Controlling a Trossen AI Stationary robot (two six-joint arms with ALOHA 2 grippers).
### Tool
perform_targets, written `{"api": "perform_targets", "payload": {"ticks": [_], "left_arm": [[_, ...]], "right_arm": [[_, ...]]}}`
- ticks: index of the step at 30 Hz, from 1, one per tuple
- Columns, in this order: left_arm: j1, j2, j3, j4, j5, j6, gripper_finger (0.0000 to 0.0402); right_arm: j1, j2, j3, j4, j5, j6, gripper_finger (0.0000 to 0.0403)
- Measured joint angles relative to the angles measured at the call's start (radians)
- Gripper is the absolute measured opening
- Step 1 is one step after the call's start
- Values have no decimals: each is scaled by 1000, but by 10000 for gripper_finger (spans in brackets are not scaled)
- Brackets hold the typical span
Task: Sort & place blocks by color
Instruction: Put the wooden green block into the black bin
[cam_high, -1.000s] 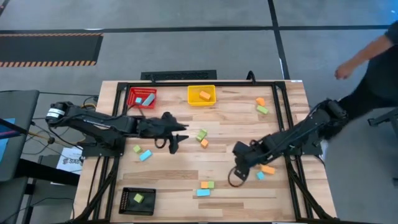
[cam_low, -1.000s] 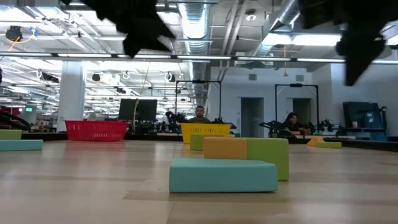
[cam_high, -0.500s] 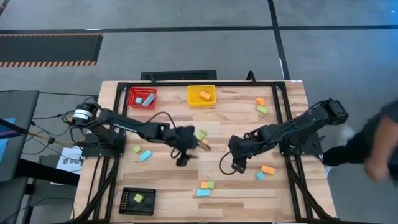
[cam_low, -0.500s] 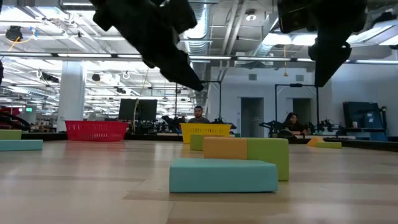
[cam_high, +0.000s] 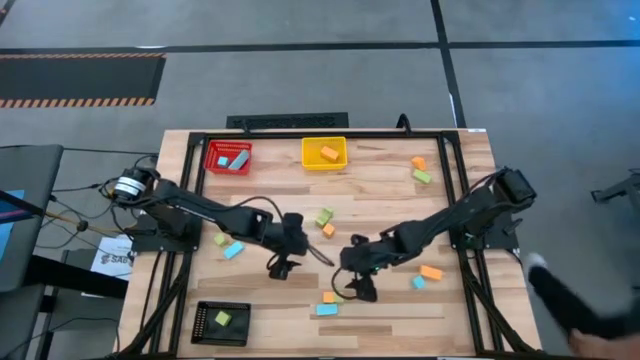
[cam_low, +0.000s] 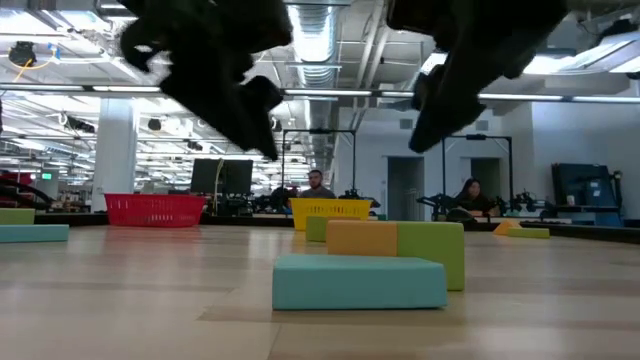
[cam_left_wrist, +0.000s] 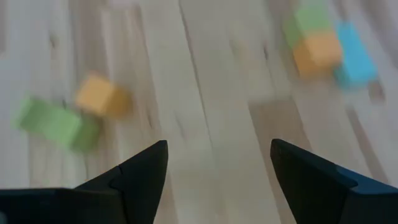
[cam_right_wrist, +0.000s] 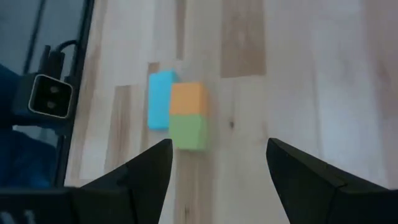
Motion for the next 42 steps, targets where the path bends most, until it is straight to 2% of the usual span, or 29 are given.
{"api": "perform_targets", "payload": {"ticks": [4,9,13,21,31,42], "left_arm": [[-42,-2,0,-78,-8,-43,271],[-76,-2,-1,-99,-9,-65,271],[-79,-2,-1,-91,-10,-60,271],[-75,-2,-1,-79,-11,-60,271],[-75,-2,-2,-75,-11,-91,271],[-76,-2,-2,-71,-10,-98,270]], "right_arm": [[14,30,1,76,4,11,281],[85,56,0,64,121,-9,281],[144,110,3,133,211,-22,281],[208,226,55,171,321,-21,281],[209,310,89,177,371,22,281],[204,300,89,150,381,84,281]]}}
